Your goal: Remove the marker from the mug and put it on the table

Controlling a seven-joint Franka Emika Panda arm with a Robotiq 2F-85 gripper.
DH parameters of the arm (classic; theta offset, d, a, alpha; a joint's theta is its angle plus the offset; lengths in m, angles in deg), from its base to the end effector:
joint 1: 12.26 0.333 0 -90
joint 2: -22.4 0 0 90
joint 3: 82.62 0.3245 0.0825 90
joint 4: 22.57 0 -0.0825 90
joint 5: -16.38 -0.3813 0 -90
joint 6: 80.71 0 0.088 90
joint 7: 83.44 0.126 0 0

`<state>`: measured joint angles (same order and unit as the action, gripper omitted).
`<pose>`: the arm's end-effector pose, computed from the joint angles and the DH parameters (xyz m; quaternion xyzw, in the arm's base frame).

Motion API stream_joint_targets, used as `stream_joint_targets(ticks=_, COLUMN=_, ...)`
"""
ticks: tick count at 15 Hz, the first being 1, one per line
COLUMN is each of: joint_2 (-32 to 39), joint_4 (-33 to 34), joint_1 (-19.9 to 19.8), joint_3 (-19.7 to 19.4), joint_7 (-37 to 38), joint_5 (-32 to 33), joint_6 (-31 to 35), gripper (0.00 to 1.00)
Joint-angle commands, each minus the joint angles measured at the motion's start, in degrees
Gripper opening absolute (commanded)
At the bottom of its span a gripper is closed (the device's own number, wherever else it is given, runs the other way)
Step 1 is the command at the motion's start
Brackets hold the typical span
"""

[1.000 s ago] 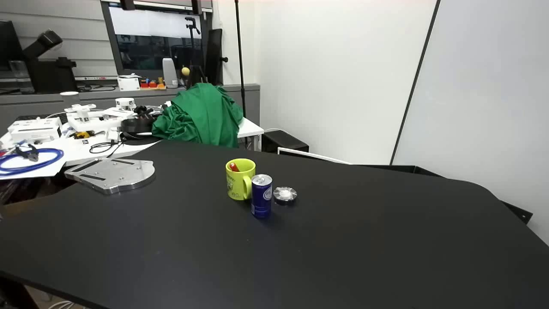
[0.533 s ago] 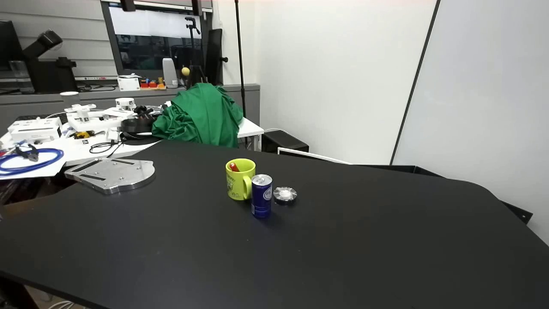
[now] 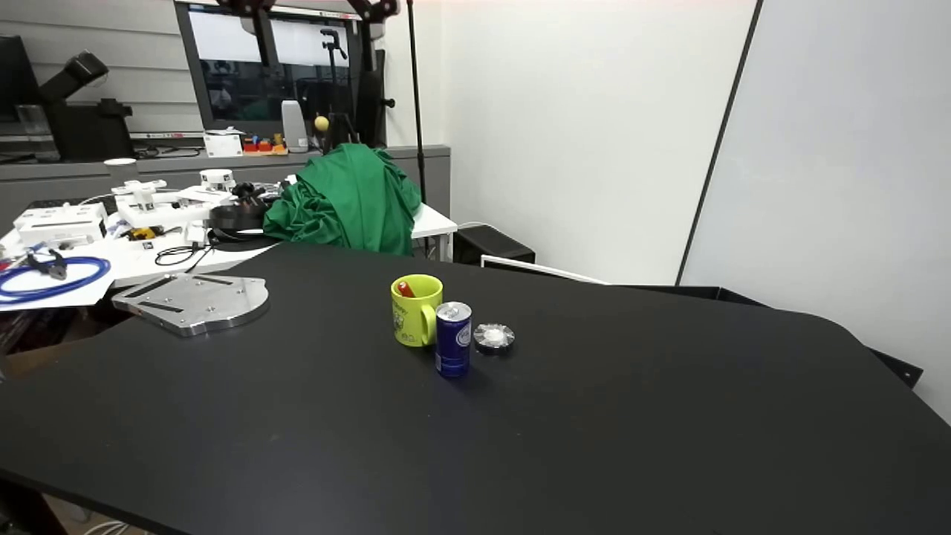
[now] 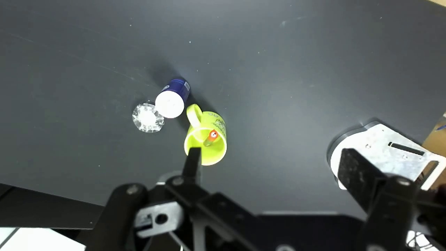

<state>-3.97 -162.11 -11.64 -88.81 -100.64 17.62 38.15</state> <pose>0.4110 -0.0434 0.4684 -0.9926 -0.1103 -0.0504 0.0046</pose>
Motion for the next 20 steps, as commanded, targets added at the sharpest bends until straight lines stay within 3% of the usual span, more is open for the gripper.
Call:
stream_joint_targets(ticks=1, joint_2=14.09, joint_4=10.74, joint_1=0.22, joint_3=0.86, joint_7=0.67, joint_5=0.34, joint_6=-1.87, gripper=1.00)
stream_joint_targets(ticks=5, joint_2=27.85, joint_4=22.12, joint_1=-0.62, joint_3=2.18, joint_7=2.38, joint_5=1.23, joint_6=-5.65, gripper=1.00)
stream_joint_targets(ticks=11, joint_2=46.41, joint_4=40.89, joint_1=-1.69, joint_3=2.33, joint_7=7.87, joint_5=1.78, joint_6=-19.70, gripper=1.00)
stream_joint_targets(ticks=17, joint_2=61.98, joint_4=58.73, joint_1=-3.91, joint_3=2.28, joint_7=17.24, joint_5=-3.34, joint_6=-32.43, gripper=1.00)
stream_joint_targets(ticks=20, joint_2=67.04, joint_4=63.67, joint_1=-4.66, joint_3=2.26, joint_7=21.76, joint_5=-6.50, joint_6=-34.91, gripper=1.00)
